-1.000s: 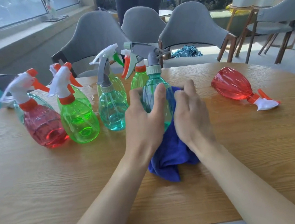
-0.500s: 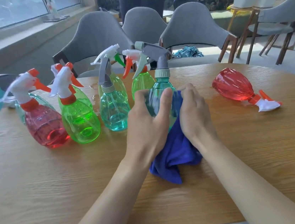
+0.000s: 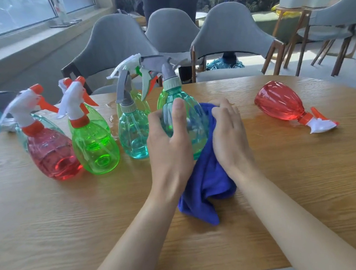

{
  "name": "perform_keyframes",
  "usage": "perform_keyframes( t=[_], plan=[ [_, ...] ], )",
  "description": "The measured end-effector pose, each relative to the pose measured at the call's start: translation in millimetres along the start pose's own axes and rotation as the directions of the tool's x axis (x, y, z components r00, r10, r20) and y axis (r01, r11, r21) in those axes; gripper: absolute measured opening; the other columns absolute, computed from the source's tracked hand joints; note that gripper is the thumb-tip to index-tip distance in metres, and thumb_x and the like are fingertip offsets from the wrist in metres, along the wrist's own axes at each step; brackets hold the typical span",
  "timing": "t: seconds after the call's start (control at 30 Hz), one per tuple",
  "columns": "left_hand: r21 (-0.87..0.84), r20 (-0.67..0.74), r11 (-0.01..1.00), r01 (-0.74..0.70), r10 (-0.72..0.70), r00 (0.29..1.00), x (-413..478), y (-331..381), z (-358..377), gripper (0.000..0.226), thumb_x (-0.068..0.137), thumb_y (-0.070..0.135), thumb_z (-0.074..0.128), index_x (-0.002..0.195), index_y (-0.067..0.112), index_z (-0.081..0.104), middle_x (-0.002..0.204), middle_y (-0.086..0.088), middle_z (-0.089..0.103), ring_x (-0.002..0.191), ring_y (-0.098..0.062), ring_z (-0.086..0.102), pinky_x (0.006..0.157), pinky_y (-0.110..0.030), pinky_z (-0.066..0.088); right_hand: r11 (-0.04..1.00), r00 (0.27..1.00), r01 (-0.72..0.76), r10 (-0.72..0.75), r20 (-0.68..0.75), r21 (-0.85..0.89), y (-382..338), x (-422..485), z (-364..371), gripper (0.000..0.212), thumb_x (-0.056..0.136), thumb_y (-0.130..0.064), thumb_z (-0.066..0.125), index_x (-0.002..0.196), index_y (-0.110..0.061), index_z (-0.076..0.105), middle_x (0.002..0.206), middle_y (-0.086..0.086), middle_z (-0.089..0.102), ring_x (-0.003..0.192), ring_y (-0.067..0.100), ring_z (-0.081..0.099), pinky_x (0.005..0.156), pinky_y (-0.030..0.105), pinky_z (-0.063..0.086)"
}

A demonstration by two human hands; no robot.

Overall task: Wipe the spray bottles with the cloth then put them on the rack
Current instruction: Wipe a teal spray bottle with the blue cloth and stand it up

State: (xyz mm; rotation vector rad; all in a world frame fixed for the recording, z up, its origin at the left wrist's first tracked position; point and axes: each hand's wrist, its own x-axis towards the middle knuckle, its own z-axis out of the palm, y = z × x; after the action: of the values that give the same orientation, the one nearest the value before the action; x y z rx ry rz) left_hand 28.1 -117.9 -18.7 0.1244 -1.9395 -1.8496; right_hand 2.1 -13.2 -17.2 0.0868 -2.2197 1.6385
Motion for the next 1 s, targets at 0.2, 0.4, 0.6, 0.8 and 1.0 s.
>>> perform_keyframes(
  t=[0.2,0.4,0.6,0.8,1.0],
  plan=[
    [-0.156,0.03,0.98,0.124,-0.12,0.992,0,-1,5,0.044,0.108,0.063,0.042,0.115,0.027,0.066,0.104,0.02,0.069,0.091,0.015,0.061,0.083,-0.013,0.043,0.869,0.924,-0.364,0.382,0.014,0.334,2,8,-9,0.014,0.105,-0.023,0.054,0.094,-0.017,0.061,0.081,-0.006,0.054,0.061,0.001,0.05,0.055,0.015,0.042],
    [-0.145,-0.035,0.985,0.094,-0.1,0.994,2,3,4,0.034,0.108,0.065,0.037,0.108,0.039,0.06,0.104,0.02,0.068,0.088,0.019,0.061,0.078,-0.005,0.042,0.953,0.99,-0.135,0.12,0.07,0.273,3,-9,6,0.025,0.102,-0.033,0.042,0.083,-0.028,0.057,0.088,-0.008,0.057,0.086,0.012,0.053,0.084,0.042,0.045],
    [-0.099,-0.083,0.994,0.049,-0.057,0.995,0,4,4,0.045,0.111,0.053,0.04,0.112,0.013,0.061,0.079,0.02,0.066,0.068,0.011,0.06,0.068,-0.006,0.043,0.958,0.955,0.285,-0.286,0.08,0.027,0,-11,-2,0.038,0.113,-0.021,0.037,0.136,-0.014,0.066,0.128,-0.003,0.061,0.126,0.005,0.054,0.108,0.017,0.038],
    [-0.043,0.018,0.999,0.016,-0.015,1.0,-5,1,4,0.047,0.108,0.058,0.043,0.113,0.015,0.061,0.076,0.03,0.063,0.072,0.007,0.056,0.073,-0.011,0.043,0.972,0.992,0.082,-0.102,0.079,0.218,-2,3,-6,0.038,0.112,-0.016,0.04,0.11,-0.021,0.078,0.11,-0.006,0.074,0.108,0.005,0.065,0.101,0.029,0.05],
    [-0.047,-0.047,0.999,-0.006,0.004,0.999,-3,3,3,0.037,0.106,0.063,0.041,0.109,0.03,0.059,0.081,0.036,0.066,0.079,0.01,0.06,0.075,-0.008,0.042,0.978,0.975,0.196,-0.202,0.094,0.069,-2,-9,-2,0.032,0.112,-0.02,0.038,0.108,-0.024,0.069,0.107,-0.007,0.062,0.106,0.008,0.057,0.097,0.025,0.042]
  ],
)
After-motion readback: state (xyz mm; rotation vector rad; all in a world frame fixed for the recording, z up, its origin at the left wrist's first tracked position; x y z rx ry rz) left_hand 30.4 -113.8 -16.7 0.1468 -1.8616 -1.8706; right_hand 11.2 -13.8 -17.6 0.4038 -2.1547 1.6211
